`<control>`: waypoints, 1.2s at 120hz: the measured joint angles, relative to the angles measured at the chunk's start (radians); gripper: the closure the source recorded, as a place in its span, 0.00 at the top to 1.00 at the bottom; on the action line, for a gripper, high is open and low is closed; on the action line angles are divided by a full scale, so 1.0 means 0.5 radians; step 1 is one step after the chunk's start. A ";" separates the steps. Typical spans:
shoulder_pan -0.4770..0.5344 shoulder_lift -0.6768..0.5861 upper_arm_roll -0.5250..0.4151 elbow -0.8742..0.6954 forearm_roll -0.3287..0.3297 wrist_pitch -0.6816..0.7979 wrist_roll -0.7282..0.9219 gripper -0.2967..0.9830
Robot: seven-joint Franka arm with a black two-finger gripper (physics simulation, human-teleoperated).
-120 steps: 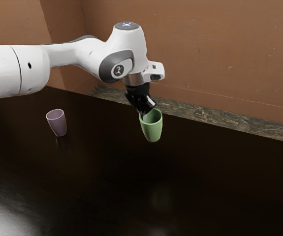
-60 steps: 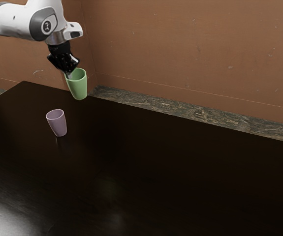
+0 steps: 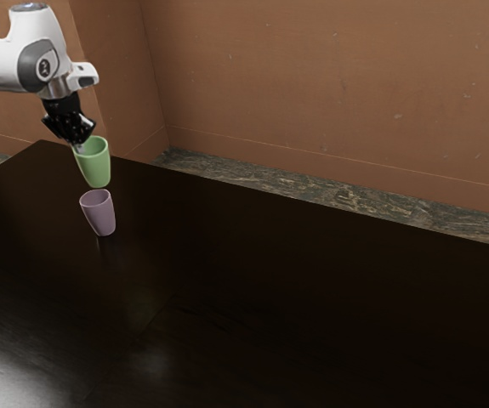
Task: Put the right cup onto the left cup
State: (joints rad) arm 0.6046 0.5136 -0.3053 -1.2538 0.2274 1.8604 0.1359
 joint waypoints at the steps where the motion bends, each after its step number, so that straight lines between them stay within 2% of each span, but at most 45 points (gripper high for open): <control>1: 0.001 0.005 0.000 0.000 0.000 0.003 0.002 0.15; 138: 0.086 0.206 0.006 -0.017 -0.004 0.168 0.096 0.15; 144: 0.087 0.212 0.006 -0.026 -0.006 0.174 0.098 0.23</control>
State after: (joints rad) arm 0.6482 0.6196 -0.3022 -1.2666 0.2242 1.9473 0.1847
